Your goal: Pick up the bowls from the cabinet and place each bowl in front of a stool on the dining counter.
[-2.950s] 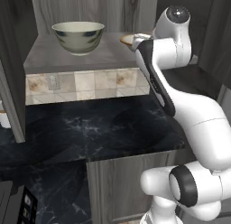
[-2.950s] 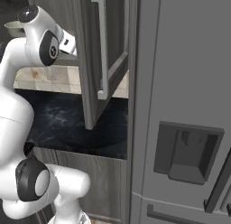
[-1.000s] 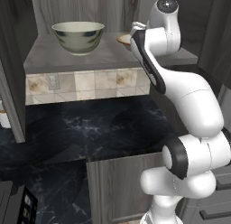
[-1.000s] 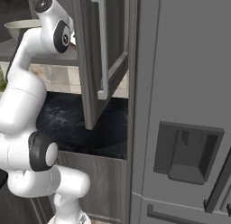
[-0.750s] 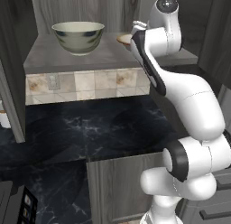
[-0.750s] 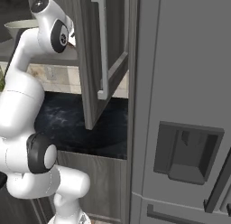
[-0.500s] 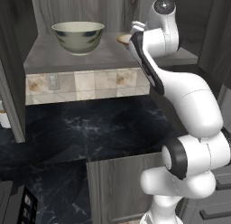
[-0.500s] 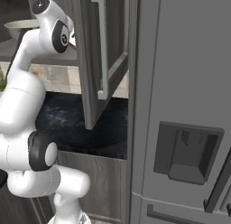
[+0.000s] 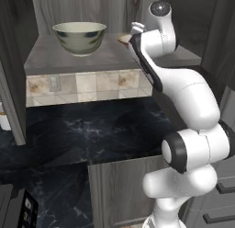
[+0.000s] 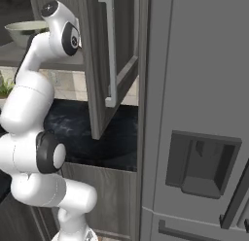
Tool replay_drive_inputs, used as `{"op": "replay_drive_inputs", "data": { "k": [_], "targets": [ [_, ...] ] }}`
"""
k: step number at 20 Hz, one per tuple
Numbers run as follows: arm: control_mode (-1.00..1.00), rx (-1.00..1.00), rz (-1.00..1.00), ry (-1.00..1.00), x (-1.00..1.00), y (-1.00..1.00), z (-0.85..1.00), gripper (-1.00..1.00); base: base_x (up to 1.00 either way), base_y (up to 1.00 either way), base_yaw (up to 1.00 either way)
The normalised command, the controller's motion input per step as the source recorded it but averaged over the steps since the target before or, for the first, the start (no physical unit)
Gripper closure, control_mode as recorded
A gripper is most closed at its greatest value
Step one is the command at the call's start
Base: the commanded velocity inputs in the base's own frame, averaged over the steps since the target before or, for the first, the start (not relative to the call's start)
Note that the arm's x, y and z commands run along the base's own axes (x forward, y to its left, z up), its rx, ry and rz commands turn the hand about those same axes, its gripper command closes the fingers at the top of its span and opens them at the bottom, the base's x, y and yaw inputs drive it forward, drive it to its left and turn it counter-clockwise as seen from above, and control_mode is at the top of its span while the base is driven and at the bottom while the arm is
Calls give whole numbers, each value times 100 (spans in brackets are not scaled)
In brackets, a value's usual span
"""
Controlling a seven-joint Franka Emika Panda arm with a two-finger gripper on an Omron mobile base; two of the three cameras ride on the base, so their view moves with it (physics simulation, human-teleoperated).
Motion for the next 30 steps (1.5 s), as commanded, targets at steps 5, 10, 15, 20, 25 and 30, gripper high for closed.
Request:
{"op": "replay_drive_inputs", "data": {
  "k": [5,10,15,20,25,30],
  "targets": [
    [-100,0,0,0,-5,0,0,100,0,0,0],
    [-100,0,0,-7,-96,-10,0,100,0,0,0],
    [-100,0,0,-33,-100,-12,0,100,0,0,0],
    [-100,1,3,-39,-100,-14,0,100,0,0,0],
    [-100,4,8,-24,-100,-13,3,100,0,0,0],
    [100,2,9,-10,-80,-2,7,100,-20,0,2]
  ]
}}
